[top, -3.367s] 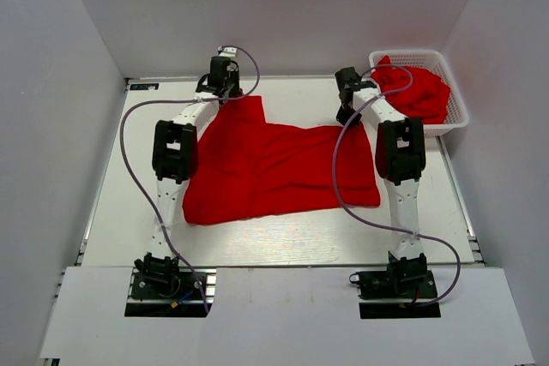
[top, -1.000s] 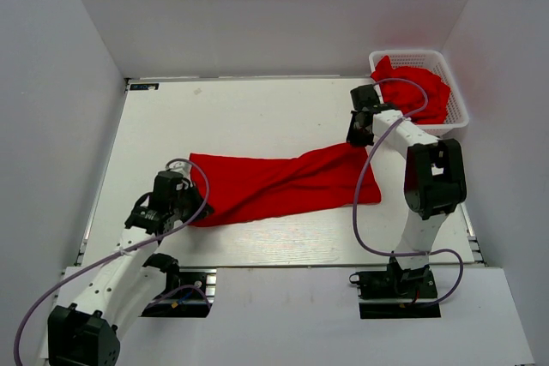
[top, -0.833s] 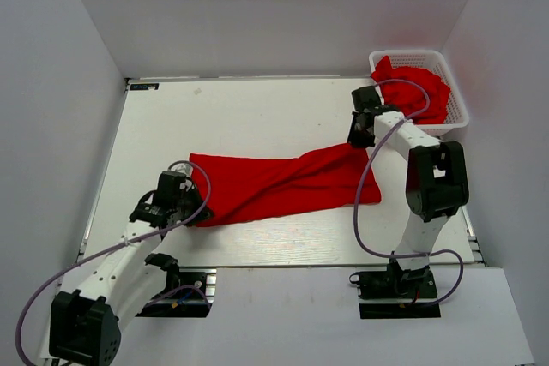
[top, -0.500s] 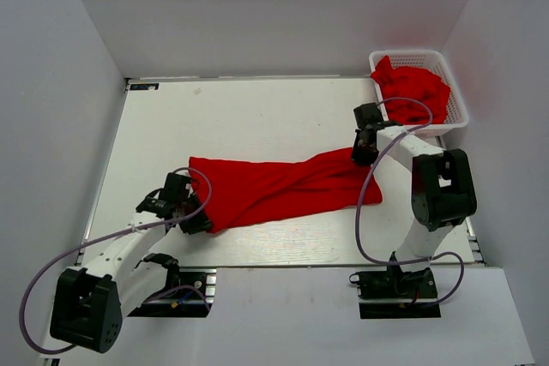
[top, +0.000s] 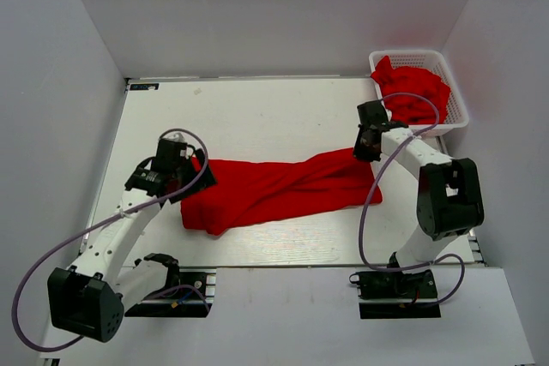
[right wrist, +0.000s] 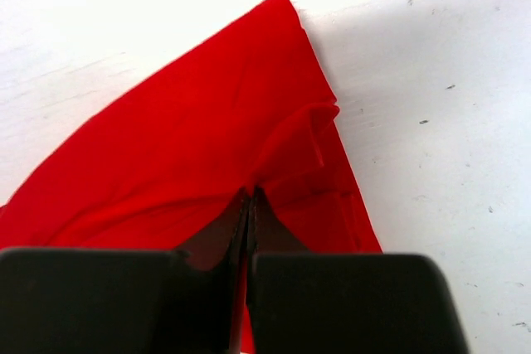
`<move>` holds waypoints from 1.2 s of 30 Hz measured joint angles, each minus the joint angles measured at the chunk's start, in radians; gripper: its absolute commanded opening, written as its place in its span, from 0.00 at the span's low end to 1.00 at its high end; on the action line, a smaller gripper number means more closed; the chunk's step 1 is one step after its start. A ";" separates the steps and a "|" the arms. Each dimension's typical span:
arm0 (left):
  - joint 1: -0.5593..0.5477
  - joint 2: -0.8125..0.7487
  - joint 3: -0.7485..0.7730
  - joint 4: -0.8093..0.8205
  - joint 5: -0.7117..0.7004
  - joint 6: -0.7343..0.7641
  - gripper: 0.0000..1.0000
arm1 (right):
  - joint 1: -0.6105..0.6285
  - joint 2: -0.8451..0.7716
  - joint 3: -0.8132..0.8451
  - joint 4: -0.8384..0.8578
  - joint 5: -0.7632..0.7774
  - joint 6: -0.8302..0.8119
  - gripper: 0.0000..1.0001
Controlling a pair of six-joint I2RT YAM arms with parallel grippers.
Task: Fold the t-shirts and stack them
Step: Fold the other side of the tshirt into a rectangle
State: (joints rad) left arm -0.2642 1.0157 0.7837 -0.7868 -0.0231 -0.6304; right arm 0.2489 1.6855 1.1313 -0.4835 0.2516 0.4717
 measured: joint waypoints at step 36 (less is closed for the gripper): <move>-0.005 0.204 -0.002 -0.082 0.277 0.335 0.77 | -0.001 -0.211 0.008 -0.171 -0.132 -0.100 0.90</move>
State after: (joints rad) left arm -0.2691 1.2201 0.7815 -0.8688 0.2539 -0.2951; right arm 0.2481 1.4742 1.1389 -0.6544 0.1192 0.3717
